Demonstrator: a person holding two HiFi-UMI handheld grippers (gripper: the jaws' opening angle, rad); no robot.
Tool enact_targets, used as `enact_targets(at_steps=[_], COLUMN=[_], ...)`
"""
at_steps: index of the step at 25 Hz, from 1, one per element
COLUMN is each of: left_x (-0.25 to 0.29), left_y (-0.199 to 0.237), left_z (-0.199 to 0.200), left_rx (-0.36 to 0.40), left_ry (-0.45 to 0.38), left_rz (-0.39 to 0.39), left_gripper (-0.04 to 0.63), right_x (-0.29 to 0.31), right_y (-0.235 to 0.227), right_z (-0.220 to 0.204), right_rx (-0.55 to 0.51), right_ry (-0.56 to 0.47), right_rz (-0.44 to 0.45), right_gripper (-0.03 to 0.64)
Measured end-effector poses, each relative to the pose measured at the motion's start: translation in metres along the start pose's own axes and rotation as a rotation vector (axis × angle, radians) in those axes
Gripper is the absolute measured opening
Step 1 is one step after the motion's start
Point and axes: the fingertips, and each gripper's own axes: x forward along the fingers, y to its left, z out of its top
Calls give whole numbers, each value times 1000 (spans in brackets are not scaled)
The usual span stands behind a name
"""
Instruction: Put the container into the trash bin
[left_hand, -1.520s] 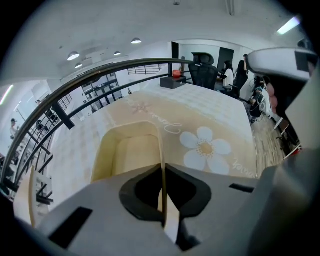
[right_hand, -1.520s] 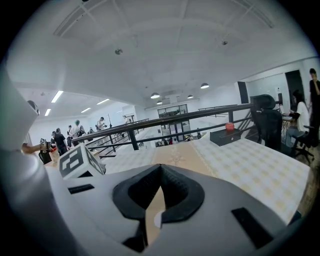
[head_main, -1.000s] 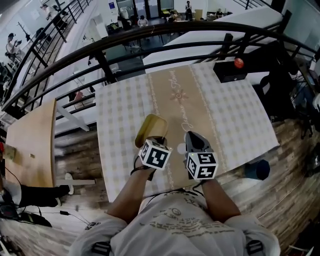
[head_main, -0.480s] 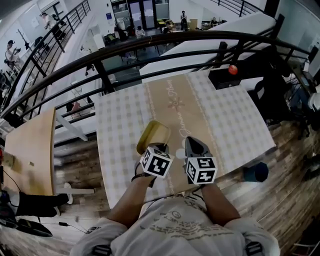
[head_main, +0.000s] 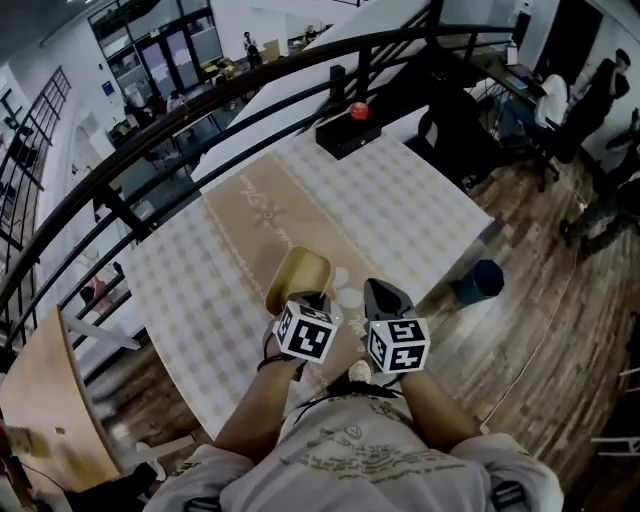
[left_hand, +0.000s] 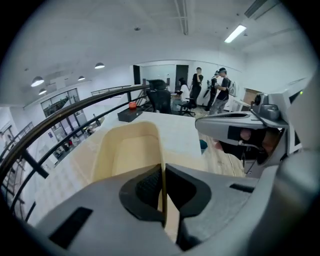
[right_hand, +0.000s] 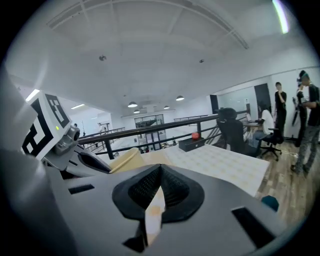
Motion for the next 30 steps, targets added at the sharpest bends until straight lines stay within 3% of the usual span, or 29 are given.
enact_targets(at_steps=[3, 8, 14, 22, 30], left_x=[14, 46, 63, 83, 101], left_y=[-39, -123, -213, -270, -313], left_z=[20, 64, 90, 108, 134], left_rx=[75, 265, 416, 517, 584], left_ry=[-10, -36, -47, -37, -36], left_rz=[-79, -247, -384, -438, -456], left_gripper=[8, 8, 8, 8, 8], right_x=[-30, -100, -168, -206, -226], right_y=[-39, -121, -186, -239, -287], right_z=[-3, -12, -26, -36, -28], right_rx=[30, 135, 228, 267, 289], right_ry=[-11, -65, -101, -134, -177], right_rz=[-102, -356, -543, -648, -686], right_gripper=[3, 3, 3, 3, 3])
